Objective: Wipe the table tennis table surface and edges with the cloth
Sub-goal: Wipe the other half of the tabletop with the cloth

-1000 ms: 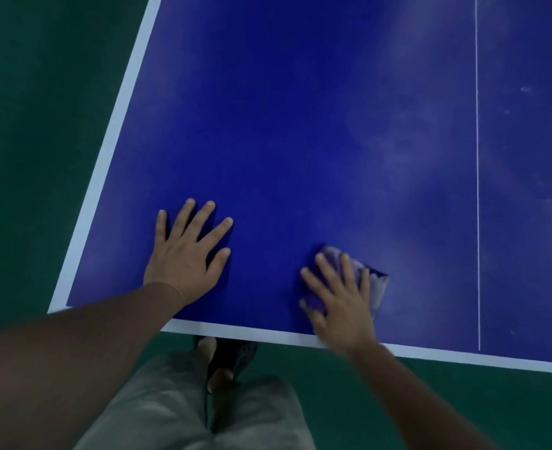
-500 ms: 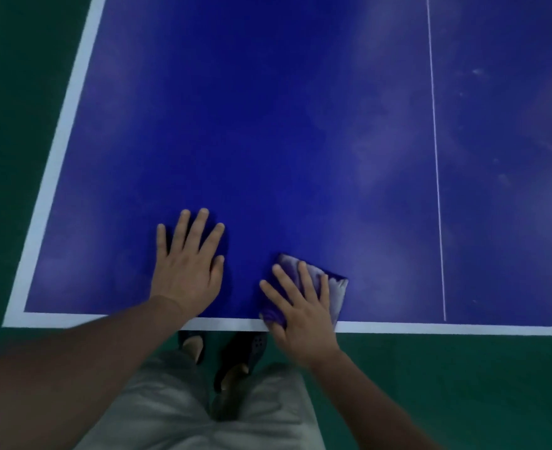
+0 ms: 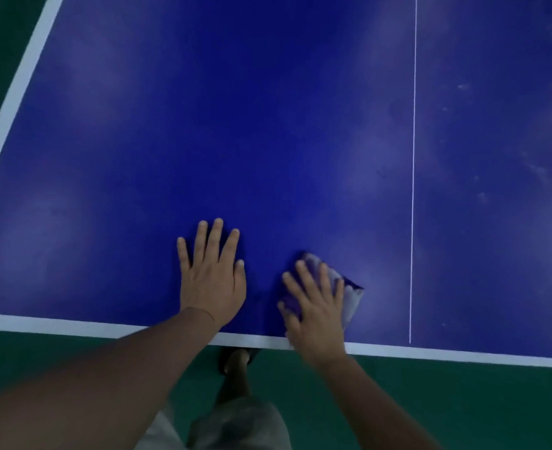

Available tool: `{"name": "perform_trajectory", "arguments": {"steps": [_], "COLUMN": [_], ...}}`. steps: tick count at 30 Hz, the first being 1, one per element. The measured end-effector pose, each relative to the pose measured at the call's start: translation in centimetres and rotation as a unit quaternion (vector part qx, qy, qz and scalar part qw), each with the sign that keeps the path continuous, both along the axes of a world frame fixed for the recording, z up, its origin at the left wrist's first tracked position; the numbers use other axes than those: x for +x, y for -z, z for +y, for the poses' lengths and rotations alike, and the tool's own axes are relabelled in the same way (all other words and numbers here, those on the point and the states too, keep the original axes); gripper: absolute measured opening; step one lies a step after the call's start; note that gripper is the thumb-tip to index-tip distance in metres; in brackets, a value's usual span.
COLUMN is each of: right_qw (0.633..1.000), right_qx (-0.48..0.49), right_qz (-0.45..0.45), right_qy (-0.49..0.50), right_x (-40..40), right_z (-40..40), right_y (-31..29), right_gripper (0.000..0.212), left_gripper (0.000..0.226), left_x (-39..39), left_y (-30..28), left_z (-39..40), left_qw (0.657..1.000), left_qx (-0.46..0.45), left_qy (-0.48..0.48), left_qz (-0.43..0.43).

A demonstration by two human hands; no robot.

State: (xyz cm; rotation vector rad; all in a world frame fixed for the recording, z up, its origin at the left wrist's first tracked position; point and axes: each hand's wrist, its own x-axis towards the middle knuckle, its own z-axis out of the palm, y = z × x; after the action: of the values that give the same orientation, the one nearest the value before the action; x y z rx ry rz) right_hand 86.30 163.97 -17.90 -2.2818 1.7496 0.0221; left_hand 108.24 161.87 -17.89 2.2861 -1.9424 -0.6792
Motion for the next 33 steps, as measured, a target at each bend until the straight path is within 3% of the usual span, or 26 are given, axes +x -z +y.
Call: {"name": "perform_trajectory", "arguments": {"steps": [3,5,10,16,18,23,26,30,33], "right_qw": [0.983,0.978,0.999,0.963,0.963,0.997,0.989,0.973,0.976], "right_qx": [0.022,0.012,-0.023,-0.010,0.006,0.015,-0.007,-0.003,0.006], "right_qz": [-0.046,-0.066,-0.023,0.003,0.018,0.002,-0.016,-0.027,-0.015], "right_qy": [0.178,0.197,-0.025,-0.268,-0.268,-0.075,-0.145,-0.228,-0.219], "right_x": [-0.6,1.1,5.5,-3.5,-5.1,2.0,4.3,-2.5,-6.4], "right_z": [-5.3,-9.7,-11.0,-2.2,-4.6,-13.2,-10.1,-1.6,-2.4], "right_y": [0.0,0.1,0.7,0.6,0.2,-0.2,0.0,-0.2,-0.5], "right_gripper": [0.060,0.064,0.058,0.068,0.065,0.061,0.059,0.060,0.057], "left_gripper": [0.063,0.065,0.065,0.063,0.062,0.061,0.061,0.062,0.062], "left_x": [-0.8,-1.0,-1.4,-1.3,-1.1,-1.0,-1.1,-1.8,-3.9], "left_y": [0.5,0.8,0.9,0.8,0.7,0.4,0.5,0.4,-0.2], "left_z": [-0.1,0.0,0.1,0.3,0.5,0.6,0.4,0.8,1.0], "left_qw": [0.999,0.998,0.997,0.996,0.996,0.997,0.997,0.997,0.998], "left_qx": [0.003,-0.005,-0.014,-0.034,-0.053,-0.067,-0.070,-0.054,-0.056], "left_qy": [-0.017,-0.024,-0.017,0.027,0.048,0.043,0.042,0.035,0.015], "left_qz": [-0.034,-0.049,-0.072,-0.072,-0.050,-0.012,0.003,-0.041,-0.038]}}
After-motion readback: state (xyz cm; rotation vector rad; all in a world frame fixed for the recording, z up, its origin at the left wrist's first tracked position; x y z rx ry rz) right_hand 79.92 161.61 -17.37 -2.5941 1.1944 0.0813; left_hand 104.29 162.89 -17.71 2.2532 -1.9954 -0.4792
